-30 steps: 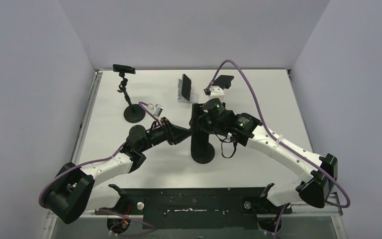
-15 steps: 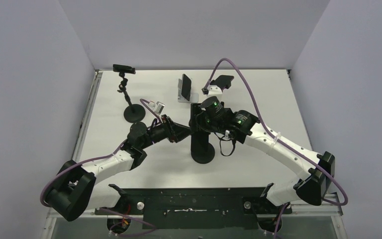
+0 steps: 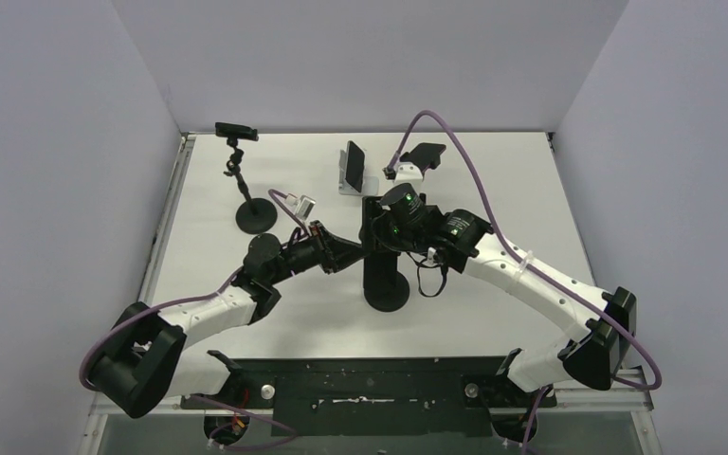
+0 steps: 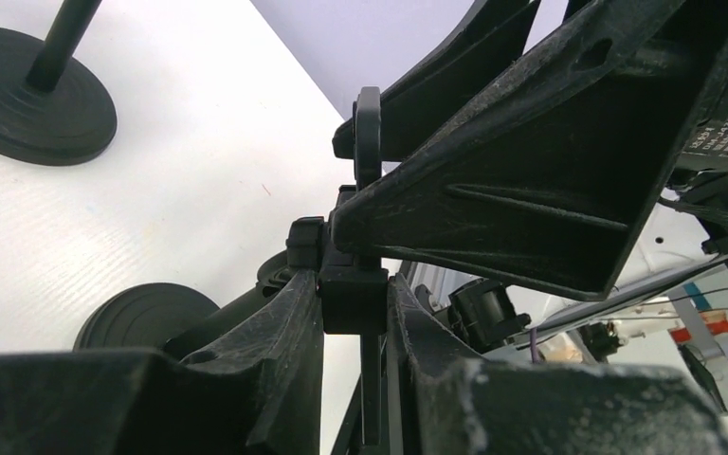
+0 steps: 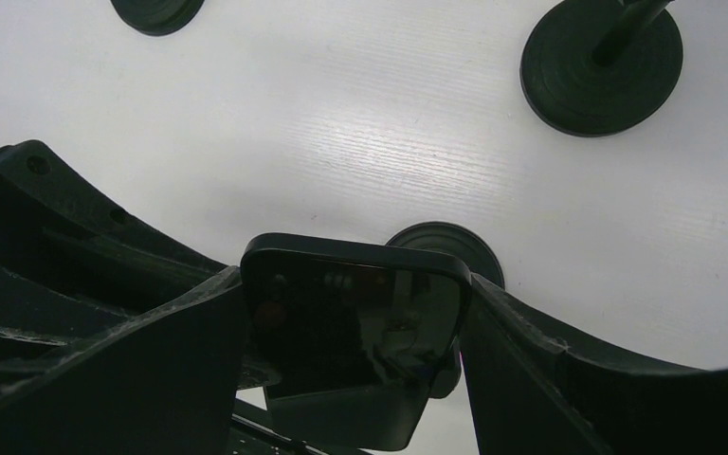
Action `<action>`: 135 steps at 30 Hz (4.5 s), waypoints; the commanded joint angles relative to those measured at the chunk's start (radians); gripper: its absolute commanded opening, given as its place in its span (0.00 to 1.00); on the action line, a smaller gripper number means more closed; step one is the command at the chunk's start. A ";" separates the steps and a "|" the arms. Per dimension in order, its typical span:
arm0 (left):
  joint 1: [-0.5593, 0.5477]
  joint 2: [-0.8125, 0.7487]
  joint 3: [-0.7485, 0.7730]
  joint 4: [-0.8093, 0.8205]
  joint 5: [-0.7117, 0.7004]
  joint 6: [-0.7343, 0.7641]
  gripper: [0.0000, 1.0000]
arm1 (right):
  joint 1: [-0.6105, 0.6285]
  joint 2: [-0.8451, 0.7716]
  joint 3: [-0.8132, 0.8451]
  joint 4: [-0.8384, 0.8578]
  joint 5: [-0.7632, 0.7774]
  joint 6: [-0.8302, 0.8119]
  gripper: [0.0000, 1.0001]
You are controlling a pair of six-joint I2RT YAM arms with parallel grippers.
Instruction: Remove the phone from the phone stand
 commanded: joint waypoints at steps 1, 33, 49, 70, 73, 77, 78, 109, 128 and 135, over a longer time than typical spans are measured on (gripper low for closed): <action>0.011 -0.019 -0.067 0.156 -0.071 -0.072 0.00 | 0.004 -0.022 -0.022 -0.008 0.032 -0.018 0.00; 0.058 0.180 -0.233 0.696 -0.205 -0.358 0.00 | -0.051 -0.160 -0.243 0.141 -0.062 0.017 0.00; 0.058 0.213 -0.223 0.682 -0.190 -0.352 0.00 | -0.055 -0.263 -0.334 0.313 -0.199 0.007 0.00; 0.002 0.102 -0.104 0.334 -0.137 -0.140 0.00 | -0.054 -0.259 -0.256 0.423 -0.346 0.064 0.00; -0.018 0.095 -0.081 0.287 -0.135 -0.106 0.00 | -0.054 -0.255 -0.247 0.437 -0.360 0.073 0.00; -0.031 0.096 -0.061 0.254 -0.134 -0.084 0.00 | -0.052 -0.251 -0.230 0.445 -0.371 0.076 0.00; -0.032 0.096 -0.059 0.249 -0.133 -0.083 0.00 | -0.050 -0.251 -0.226 0.447 -0.371 0.077 0.00; 0.059 -0.275 -0.054 -0.109 -0.256 -0.011 0.97 | -0.040 -0.355 -0.041 0.254 -0.325 -0.094 0.00; 0.033 -0.510 0.333 -0.811 -0.276 0.497 0.97 | -0.036 -0.163 0.165 0.265 -0.212 -0.115 0.00; 0.008 -0.543 0.375 -0.815 -0.200 0.490 0.97 | -0.037 -0.070 0.247 0.244 -0.179 -0.081 0.00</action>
